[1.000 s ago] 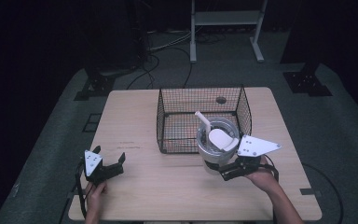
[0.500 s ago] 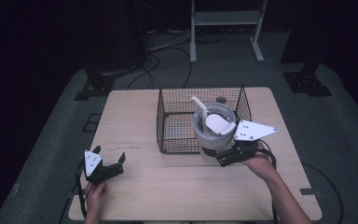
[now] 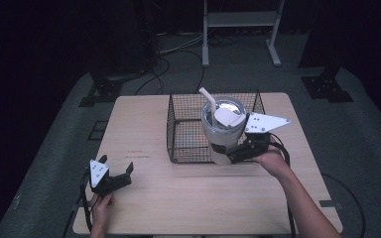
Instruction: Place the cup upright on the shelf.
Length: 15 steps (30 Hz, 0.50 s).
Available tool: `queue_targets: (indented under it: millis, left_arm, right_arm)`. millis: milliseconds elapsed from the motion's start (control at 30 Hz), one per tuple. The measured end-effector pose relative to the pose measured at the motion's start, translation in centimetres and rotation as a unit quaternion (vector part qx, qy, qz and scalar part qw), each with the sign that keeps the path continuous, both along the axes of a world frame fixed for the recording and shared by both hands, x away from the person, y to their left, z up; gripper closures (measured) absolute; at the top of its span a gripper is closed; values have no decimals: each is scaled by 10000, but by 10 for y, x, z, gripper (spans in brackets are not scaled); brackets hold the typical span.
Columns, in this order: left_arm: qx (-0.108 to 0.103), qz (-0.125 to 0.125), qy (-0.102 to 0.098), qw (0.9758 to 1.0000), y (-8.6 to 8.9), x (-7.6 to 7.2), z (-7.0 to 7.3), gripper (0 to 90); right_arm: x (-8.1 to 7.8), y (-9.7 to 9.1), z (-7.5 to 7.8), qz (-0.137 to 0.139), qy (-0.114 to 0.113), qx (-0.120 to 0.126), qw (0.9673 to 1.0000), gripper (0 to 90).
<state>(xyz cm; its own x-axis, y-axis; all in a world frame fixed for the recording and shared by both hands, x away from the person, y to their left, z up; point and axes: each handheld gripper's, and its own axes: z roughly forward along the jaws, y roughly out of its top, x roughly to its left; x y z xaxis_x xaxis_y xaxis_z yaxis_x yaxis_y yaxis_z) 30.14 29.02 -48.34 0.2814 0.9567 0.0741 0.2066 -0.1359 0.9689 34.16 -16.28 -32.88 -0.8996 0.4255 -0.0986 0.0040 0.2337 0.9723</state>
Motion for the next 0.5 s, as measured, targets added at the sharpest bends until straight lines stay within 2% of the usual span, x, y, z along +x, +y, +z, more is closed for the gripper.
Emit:
queue_targets:
  millis: [233, 500]
  left_arm:
    - [-13, 0, -6, 10000, 0, 0, 0, 0]
    - [-20, -3, -15, 10000, 0, 0, 0, 0]
  right_arm:
    - [16, 4, 5, 51, 146, 30, 9999, 85]
    - [33, 11, 10, 44, 217, -69, 9997, 85]
